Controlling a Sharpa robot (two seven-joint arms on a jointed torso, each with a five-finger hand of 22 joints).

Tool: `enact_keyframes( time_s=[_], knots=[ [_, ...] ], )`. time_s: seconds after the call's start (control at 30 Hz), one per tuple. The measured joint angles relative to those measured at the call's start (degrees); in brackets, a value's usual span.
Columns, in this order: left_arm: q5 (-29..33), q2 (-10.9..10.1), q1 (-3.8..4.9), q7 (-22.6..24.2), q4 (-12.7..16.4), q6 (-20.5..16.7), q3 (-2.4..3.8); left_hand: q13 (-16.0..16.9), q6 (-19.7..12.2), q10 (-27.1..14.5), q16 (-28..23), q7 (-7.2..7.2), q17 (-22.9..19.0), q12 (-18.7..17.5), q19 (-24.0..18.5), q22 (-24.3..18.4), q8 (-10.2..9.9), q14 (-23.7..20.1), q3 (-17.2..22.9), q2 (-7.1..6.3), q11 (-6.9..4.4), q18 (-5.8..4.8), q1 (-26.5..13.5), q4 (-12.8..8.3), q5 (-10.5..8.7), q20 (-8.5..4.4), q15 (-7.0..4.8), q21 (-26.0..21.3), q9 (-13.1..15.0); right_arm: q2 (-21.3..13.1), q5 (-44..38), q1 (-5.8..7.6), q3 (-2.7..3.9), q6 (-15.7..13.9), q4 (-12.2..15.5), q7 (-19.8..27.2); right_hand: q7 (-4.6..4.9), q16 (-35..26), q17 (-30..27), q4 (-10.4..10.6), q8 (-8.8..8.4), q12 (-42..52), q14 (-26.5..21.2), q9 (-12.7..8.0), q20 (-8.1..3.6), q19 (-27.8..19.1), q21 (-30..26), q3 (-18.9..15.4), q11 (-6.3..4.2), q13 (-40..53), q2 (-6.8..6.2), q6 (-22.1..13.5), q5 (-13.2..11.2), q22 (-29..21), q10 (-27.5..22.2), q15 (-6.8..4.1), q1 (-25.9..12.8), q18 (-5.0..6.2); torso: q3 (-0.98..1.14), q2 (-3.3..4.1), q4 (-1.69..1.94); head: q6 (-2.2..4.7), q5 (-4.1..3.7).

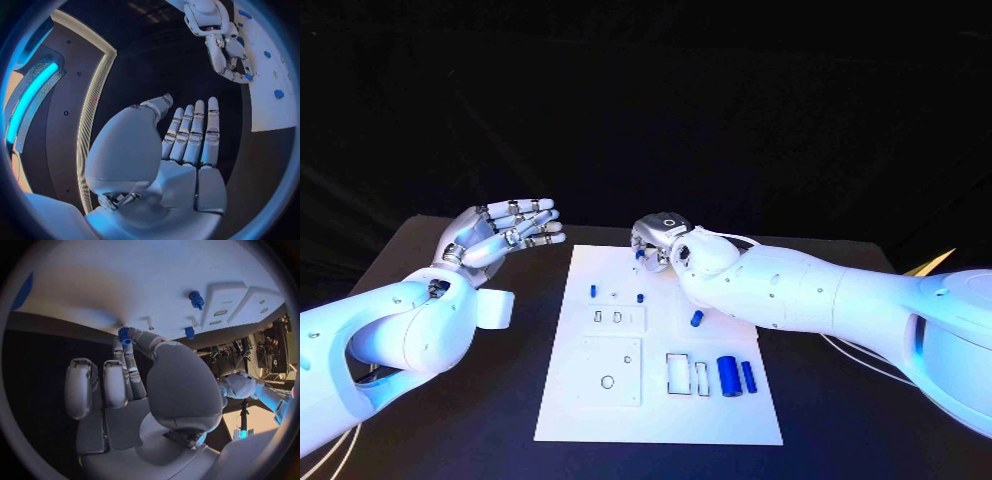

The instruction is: Assemble the parts on the task board

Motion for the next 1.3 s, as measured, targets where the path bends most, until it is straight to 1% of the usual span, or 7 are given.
enact_keyframes(
  time_s=[0.2,0.33,0.4,0.53,0.7,1.1,1.3],
  knots=[
    [0.0,0.0,0.04,-0.1,0.0,0.0,0.00,0.0,0.0,0.0,0.0,0.00,0.0,0.0,0.0,0.0,0.0,0.0,0.0,0.00,0.00,0.00,0.0,0.0,0.00,0.00,0.00,0.0,0.0,0.1,0.2,-0.03,0.00,-0.1,-0.3,0.3,1.18,-0.1,-1.4,0.0,-0.01,0.0,-0.9,0.9,0.23,0.2,-0.1,0.0,0.10,0.0,-0.01,-1.2,0.0,0.0,0.1,0.96,0.0,0.01,-0.04,0.00,0.00,-0.07,-0.08],
    [0.0,-0.1,0.07,-0.1,0.0,0.0,0.01,0.0,0.0,0.0,0.0,0.00,0.0,0.0,0.0,0.0,0.0,0.0,0.0,0.00,0.00,0.00,0.0,0.0,0.00,0.00,0.00,0.0,0.0,0.1,0.7,-0.03,-0.01,-0.1,-0.6,0.8,1.72,-3.6,-8.0,-0.3,-1.60,0.1,-0.4,0.8,2.20,-2.6,-8.9,1.7,1.55,-0.3,-1.33,-6.3,0.0,-7.9,-6.5,1.51,-2.7,0.17,-0.03,0.00,0.00,-0.02,-0.08],
    [0.0,-0.1,0.07,-0.1,0.0,0.0,0.01,0.0,0.0,0.0,0.0,0.00,0.0,0.0,0.0,0.0,0.0,0.0,0.0,0.00,0.00,0.00,0.0,0.0,0.00,0.00,0.00,0.0,0.0,0.1,1.0,-0.03,-0.01,0.0,-0.6,1.1,0.57,-5.4,-10.6,-0.5,-3.15,0.1,-1.2,0.6,2.65,-5.2,-13.1,1.5,1.91,-1.4,-1.31,-8.9,0.0,-11.6,-9.9,2.28,-2.6,2.30,-0.05,0.01,0.00,0.01,-0.04],
    [0.0,-0.1,0.08,-0.1,0.0,0.0,0.01,0.0,0.0,0.0,0.0,0.00,0.1,0.0,0.0,0.0,0.0,0.0,0.0,0.00,0.00,0.00,0.0,0.0,0.00,0.00,0.00,0.0,0.0,-0.1,1.6,-0.03,-0.01,0.4,-0.4,1.5,0.74,-5.4,-11.1,0.3,-4.83,0.1,-0.8,-0.4,2.65,-5.2,-14.5,-5.9,2.03,-2.2,-1.37,-9.4,0.0,-12.4,-11.7,2.69,-0.6,2.30,-0.06,0.01,0.00,0.04,-0.04],
    [0.0,-0.3,0.09,-0.1,-0.1,-0.1,0.01,0.0,0.0,0.0,0.0,0.00,0.1,0.0,0.0,0.0,0.0,0.0,0.0,0.00,0.00,0.00,0.0,0.0,0.00,0.00,0.01,0.0,0.0,-1.5,1.9,-0.02,-0.01,0.5,1.0,1.6,0.52,-5.4,-11.1,0.8,-4.83,0.6,-0.8,-1.1,2.64,-5.1,-14.5,-8.1,2.03,-2.3,-0.85,-9.5,0.1,-12.5,-11.7,2.67,0.0,2.30,-0.08,0.04,0.00,0.09,0.00],
    [0.0,-1.0,0.11,-0.1,-0.3,-0.2,0.00,0.0,0.0,0.0,0.0,0.00,0.2,0.0,0.0,0.0,0.0,0.0,0.0,0.00,0.00,0.00,0.0,0.0,0.00,0.00,0.01,0.0,0.0,-14.0,11.4,1.35,1.00,-4.2,12.7,2.0,1.92,-2.9,-8.1,2.8,-5.50,3.3,0.0,-2.0,1.24,-3.1,-12.0,-10.1,0.97,-2.0,-0.64,-8.4,0.1,-8.1,-4.7,1.84,2.0,2.18,0.10,0.06,-0.70,0.82,0.09],
    [0.0,-1.1,0.12,-0.2,-0.4,-0.1,0.00,0.0,0.0,0.0,0.0,0.00,0.2,0.0,0.0,0.0,0.0,0.0,0.0,0.00,0.00,-0.01,0.0,0.0,0.00,0.00,0.01,0.0,0.0,-20.4,18.8,2.36,1.47,-3.5,18.4,2.3,1.82,-0.2,-4.2,4.1,-6.16,5.1,-0.5,-2.4,0.78,-2.2,-8.3,-9.9,0.90,-0.1,-2.29,-7.4,0.1,-4.5,-0.4,1.34,0.3,1.74,0.41,0.07,-1.07,1.23,0.05]
  ],
)
